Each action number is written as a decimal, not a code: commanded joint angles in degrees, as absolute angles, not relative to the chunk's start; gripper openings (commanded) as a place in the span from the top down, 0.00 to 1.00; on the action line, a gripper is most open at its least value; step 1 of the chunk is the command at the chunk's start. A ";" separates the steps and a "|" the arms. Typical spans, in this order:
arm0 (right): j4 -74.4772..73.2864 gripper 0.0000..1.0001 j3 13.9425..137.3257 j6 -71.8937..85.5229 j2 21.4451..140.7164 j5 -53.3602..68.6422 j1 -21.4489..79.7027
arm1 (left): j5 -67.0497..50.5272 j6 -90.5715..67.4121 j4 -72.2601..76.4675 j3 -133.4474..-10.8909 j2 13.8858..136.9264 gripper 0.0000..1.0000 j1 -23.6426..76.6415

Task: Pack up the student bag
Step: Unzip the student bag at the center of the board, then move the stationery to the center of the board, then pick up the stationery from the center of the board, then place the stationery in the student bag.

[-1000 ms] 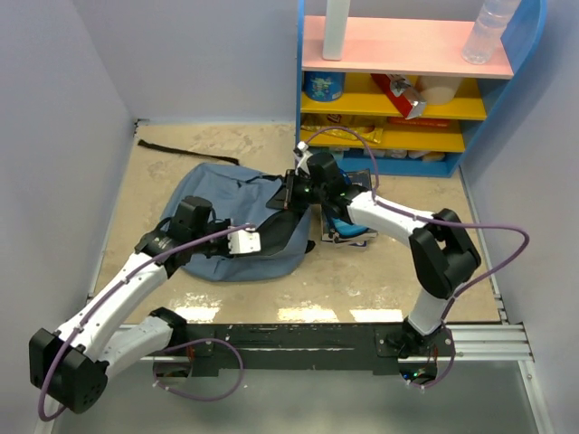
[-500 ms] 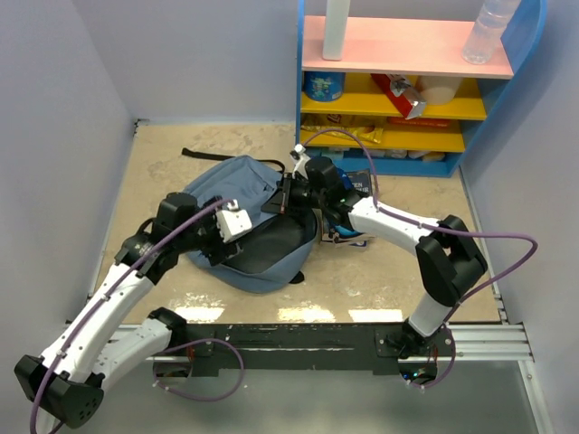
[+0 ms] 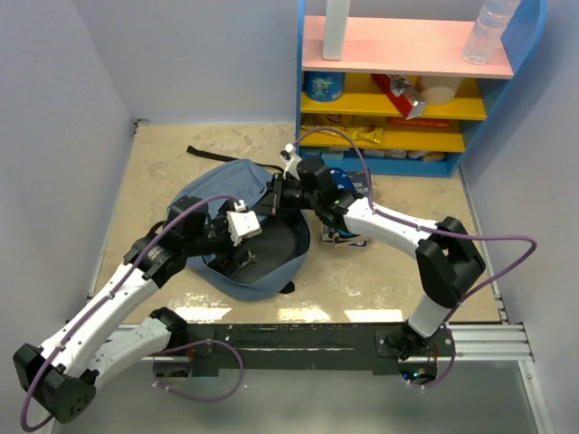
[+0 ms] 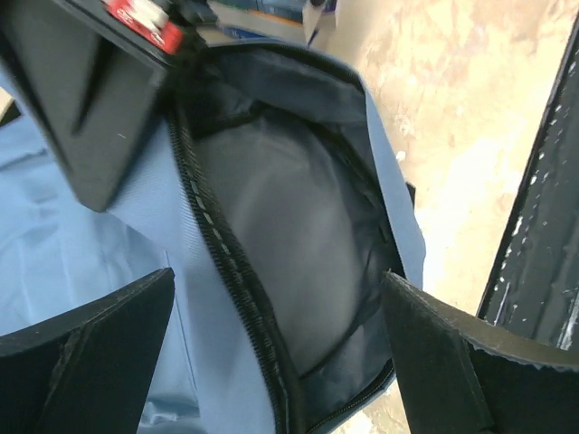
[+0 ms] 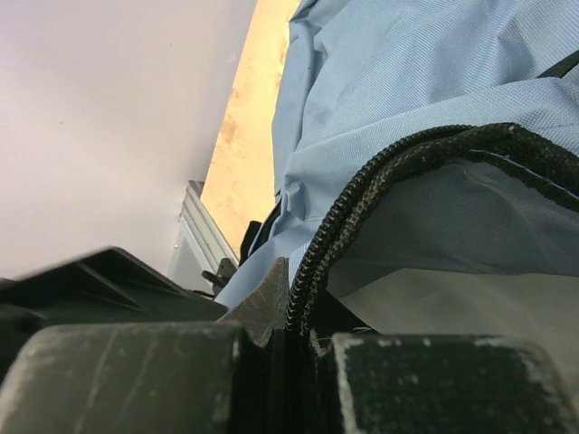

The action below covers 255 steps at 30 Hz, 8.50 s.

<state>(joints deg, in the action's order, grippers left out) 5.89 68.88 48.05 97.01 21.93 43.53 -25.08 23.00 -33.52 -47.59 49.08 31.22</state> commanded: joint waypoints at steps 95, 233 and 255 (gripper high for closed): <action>-10.19 0.51 57.04 21.18 81.91 -17.40 37.09 | -9.67 22.06 -24.08 -42.27 46.76 1.00 28.92; -1.85 1.00 44.98 45.79 71.33 5.55 37.17 | -49.39 28.73 -35.85 -50.98 47.02 1.00 26.19; 10.82 0.33 57.57 41.75 96.24 -18.54 43.16 | -47.02 33.66 -38.93 -46.94 46.05 1.00 26.10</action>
<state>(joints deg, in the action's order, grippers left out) 10.15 54.48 43.70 97.17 -9.91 43.83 -43.03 31.79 -38.61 -47.00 47.88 25.87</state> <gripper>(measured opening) 0.628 0.060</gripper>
